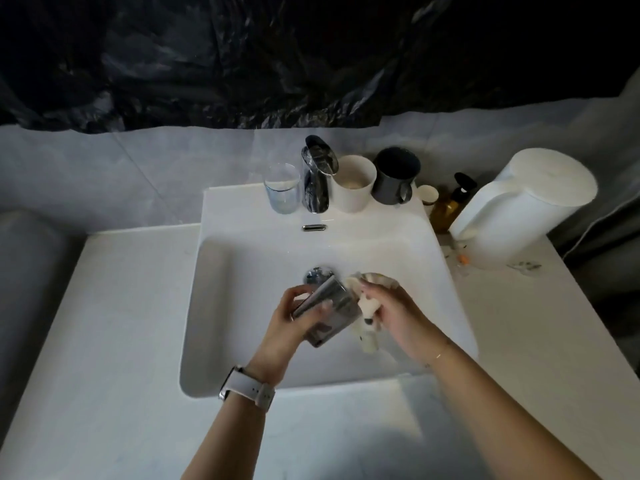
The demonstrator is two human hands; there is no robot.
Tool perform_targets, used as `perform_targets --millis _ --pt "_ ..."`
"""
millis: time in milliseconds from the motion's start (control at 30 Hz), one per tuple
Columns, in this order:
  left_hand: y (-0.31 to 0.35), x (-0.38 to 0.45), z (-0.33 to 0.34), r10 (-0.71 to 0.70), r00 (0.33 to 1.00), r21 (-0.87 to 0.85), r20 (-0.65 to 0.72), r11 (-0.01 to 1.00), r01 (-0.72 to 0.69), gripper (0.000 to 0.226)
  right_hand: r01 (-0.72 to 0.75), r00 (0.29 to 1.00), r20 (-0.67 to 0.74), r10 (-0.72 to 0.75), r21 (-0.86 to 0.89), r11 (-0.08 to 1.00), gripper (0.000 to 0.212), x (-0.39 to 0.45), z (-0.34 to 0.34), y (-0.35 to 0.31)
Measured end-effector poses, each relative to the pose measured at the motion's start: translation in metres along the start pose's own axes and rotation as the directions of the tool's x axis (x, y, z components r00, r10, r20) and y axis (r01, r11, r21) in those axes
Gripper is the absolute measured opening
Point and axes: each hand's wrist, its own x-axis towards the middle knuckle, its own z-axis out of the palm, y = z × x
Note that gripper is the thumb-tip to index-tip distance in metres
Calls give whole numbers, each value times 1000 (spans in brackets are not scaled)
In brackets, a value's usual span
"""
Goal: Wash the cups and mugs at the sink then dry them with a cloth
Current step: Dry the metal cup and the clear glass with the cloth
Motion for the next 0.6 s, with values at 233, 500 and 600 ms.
perform_targets --millis 233,500,600 --pt "-5 -8 33 -180 976 -99 -125 981 168 51 -131 976 143 162 -206 970 42 2 9 17" --pt "-5 -1 34 233 929 228 -287 959 -170 34 -404 911 142 388 500 766 66 6 -6 14" --pt "-7 -1 31 398 895 294 -203 896 -332 25 -378 919 118 377 544 749 72 6 1 9"
